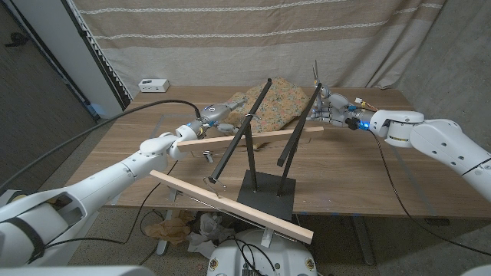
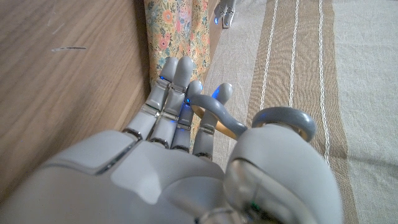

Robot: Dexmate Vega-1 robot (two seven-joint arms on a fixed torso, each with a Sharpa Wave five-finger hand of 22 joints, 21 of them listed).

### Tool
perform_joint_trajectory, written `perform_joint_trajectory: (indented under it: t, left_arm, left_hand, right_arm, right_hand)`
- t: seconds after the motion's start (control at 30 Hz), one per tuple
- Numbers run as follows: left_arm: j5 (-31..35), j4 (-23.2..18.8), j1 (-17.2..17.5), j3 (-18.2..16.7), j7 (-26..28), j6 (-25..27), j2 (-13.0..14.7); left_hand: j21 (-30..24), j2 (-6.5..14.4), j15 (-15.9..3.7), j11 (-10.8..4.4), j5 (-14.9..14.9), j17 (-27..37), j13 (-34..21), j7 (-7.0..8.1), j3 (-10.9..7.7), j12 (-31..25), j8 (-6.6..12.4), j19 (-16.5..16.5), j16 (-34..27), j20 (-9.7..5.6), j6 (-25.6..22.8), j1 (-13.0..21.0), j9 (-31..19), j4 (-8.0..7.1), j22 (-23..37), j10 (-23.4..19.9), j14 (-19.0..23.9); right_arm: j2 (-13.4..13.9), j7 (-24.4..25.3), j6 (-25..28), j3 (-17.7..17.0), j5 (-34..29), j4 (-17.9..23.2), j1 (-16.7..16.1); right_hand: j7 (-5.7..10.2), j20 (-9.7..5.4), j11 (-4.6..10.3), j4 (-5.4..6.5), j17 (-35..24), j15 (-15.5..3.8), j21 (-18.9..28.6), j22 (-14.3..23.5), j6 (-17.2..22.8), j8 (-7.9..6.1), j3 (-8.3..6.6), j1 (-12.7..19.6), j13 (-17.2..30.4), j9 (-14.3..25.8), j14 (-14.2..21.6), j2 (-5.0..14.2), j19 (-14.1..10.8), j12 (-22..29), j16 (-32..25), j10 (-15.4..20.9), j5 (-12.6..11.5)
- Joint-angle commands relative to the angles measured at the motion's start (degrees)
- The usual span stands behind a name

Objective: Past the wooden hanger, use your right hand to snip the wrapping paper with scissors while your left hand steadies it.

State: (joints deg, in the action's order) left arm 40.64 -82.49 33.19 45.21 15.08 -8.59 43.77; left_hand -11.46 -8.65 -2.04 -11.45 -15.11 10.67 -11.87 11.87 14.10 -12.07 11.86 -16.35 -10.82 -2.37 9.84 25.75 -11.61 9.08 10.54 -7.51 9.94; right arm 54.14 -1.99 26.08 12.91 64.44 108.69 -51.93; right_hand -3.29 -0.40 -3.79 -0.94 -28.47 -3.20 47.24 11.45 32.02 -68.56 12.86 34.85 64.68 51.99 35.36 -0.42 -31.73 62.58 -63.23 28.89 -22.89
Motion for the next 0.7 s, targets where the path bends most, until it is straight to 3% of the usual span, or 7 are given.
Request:
perform_joint_trajectory:
  t: [0.03, 0.37, 0.47, 0.5, 0.7]
  left_arm:
    - [0.3, 1.3, -0.6, 0.6, -1.2, -2.1, -0.4]
    - [1.2, 5.2, -2.6, 2.5, -0.8, -5.5, -2.3]
    - [2.3, 6.2, -2.7, 3.0, 0.9, -4.8, -3.3]
    - [2.4, 6.7, -2.7, 3.2, 1.7, -4.8, -3.8]
    - [1.7, 8.3, -2.4, 3.9, 4.3, -4.5, -5.7]
  left_hand:
    - [-0.3, -0.2, -10.13, -0.32, -0.6, 0.1, -0.1, 0.4, 0.47, 0.0, 0.39, 0.1, -0.2, -4.44, 0.2, 0.8, -0.2, -0.07, 0.2, 0.3, -0.1]
    - [-0.3, 1.2, -10.3, -0.36, -2.8, 0.1, -0.2, 0.61, -0.04, 0.0, 0.8, 0.1, -0.2, -4.49, -1.0, 3.4, -0.3, -0.01, 0.2, 0.6, -0.3]
    - [-0.4, 1.9, -10.33, -0.36, -4.2, 0.1, -0.2, 0.7, -0.36, 0.0, 0.94, 0.1, -0.2, -4.44, -1.4, 4.8, -0.3, 0.0, 0.3, 0.6, -0.4]
    - [-0.4, 3.0, -10.28, -0.42, -6.4, 0.2, -0.2, 0.61, -0.96, -0.1, 0.99, 0.1, -0.2, -4.51, -1.9, 7.0, -0.2, -0.03, 0.3, 0.6, -0.4]
    - [-0.6, 3.5, -10.29, -0.34, -8.2, 0.2, -0.2, 0.67, -1.09, -0.5, 1.48, -0.2, -0.3, -4.74, -3.6, 8.3, -0.2, -0.26, 0.3, -0.5, -0.3]
  right_arm:
    - [-0.3, -0.3, -0.2, 0.4, -0.4, -0.5, 0.4]
    - [-0.5, -0.4, -0.1, 0.4, -0.2, -0.8, 0.6]
    - [-0.4, -0.6, -0.1, 0.4, -0.2, -0.7, 0.6]
    - [-0.4, -0.6, -0.1, 0.4, -0.2, -0.7, 0.6]
    - [-0.4, -0.7, 0.0, 0.4, -0.1, -0.8, 0.5]
  right_hand:
    - [-3.93, 0.23, 4.92, -0.4, -0.1, -8.75, -0.2, 0.0, -3.8, 0.14, 0.09, 0.3, 0.1, 0.2, 0.0, 0.84, -0.2, 19.0, -0.3, 5.2, -0.4]
    - [-3.88, 0.24, 4.83, -0.74, 0.3, -8.76, -0.3, 0.0, -3.8, 0.24, 0.14, 0.6, 0.8, 0.1, -0.3, 1.04, -0.2, 19.1, -0.8, 5.1, -0.4]
    - [-3.89, 0.35, 4.92, -0.83, 0.3, -8.71, -0.3, 0.0, -4.0, 0.09, 0.16, 0.6, 1.2, 0.5, -0.4, 1.05, -0.1, 19.2, -0.8, 5.0, -0.5]
    - [-3.87, 0.31, 4.95, -0.85, 0.3, -8.71, -0.3, 0.0, -4.0, 0.11, 0.16, 0.7, 1.1, 0.4, -0.5, 1.05, -0.1, 19.2, -0.9, 5.0, -0.5]
    - [-3.96, 0.38, 4.87, -0.95, 0.6, -8.7, -0.3, 0.0, -4.2, 0.08, 0.27, 0.6, 0.7, 0.6, -0.6, 1.1, -0.1, 18.7, -1.1, 5.0, -0.5]
